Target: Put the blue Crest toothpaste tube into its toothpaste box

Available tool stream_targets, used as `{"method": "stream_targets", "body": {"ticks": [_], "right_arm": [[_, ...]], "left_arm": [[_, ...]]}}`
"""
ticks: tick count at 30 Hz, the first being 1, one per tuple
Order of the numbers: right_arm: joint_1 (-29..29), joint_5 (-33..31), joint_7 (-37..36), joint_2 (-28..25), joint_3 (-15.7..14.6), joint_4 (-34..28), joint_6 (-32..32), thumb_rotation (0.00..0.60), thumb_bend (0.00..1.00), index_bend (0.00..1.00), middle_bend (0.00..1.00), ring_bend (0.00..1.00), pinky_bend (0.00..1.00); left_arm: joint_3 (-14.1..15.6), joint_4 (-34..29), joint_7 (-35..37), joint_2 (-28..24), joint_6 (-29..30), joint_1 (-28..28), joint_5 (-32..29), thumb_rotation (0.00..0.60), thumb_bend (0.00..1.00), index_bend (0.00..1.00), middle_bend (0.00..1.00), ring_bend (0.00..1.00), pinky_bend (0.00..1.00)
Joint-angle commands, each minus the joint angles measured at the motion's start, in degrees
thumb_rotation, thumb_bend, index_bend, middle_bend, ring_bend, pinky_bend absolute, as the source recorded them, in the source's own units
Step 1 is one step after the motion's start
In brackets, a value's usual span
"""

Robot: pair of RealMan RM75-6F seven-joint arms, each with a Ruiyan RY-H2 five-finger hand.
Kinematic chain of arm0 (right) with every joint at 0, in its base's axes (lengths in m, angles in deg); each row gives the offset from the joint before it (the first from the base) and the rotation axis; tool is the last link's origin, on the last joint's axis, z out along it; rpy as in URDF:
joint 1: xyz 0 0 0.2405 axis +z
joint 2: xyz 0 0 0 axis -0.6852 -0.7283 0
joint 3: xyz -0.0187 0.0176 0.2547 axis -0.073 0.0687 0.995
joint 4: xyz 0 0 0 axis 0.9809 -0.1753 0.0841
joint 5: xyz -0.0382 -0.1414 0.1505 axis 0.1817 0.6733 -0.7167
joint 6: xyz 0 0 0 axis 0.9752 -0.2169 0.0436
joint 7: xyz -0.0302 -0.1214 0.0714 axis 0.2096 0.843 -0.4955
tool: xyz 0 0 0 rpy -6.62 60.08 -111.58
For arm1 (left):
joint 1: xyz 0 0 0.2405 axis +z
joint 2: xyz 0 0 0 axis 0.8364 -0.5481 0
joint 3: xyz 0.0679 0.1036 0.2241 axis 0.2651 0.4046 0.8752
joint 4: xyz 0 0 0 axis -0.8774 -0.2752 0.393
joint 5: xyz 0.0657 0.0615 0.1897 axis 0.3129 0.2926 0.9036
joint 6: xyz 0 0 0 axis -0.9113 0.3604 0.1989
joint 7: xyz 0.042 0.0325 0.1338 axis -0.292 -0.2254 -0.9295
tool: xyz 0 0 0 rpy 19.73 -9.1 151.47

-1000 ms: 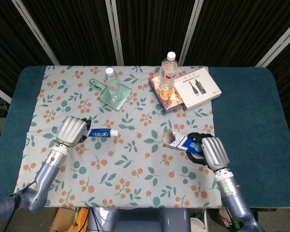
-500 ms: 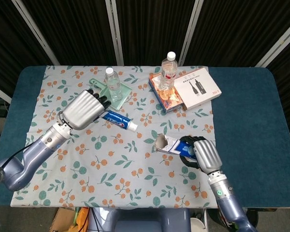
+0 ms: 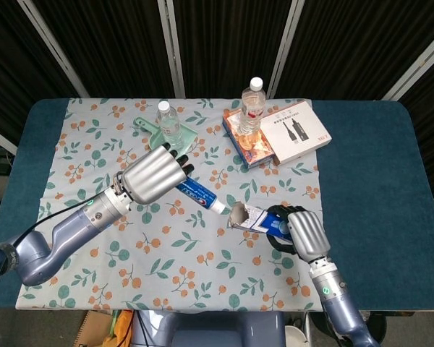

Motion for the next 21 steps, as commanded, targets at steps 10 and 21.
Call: {"method": "stream_targets", "body": {"ticks": [10, 21], "right_arm": [[-0.91, 0.66, -2.69, -1.06, -0.47, 0.52, -0.29, 0.600, 0.35, 0.45, 0.51, 0.45, 0.40], [-1.41, 1.17, -4.08, -2.05, -0.30, 0.04, -0.29, 0.600, 0.35, 0.45, 0.51, 0.45, 0.40]], "left_arm": [[0.17, -1.67, -10.37, 4.38, -0.56, -3.33, -6.83, 0.600, 0.47, 0.72, 0.79, 0.71, 0.71], [0.25, -0.69, -19.72, 9.05, -0.33, -7.69, -12.48, 0.600, 0.47, 0.72, 0.79, 0.71, 0.71]]}}
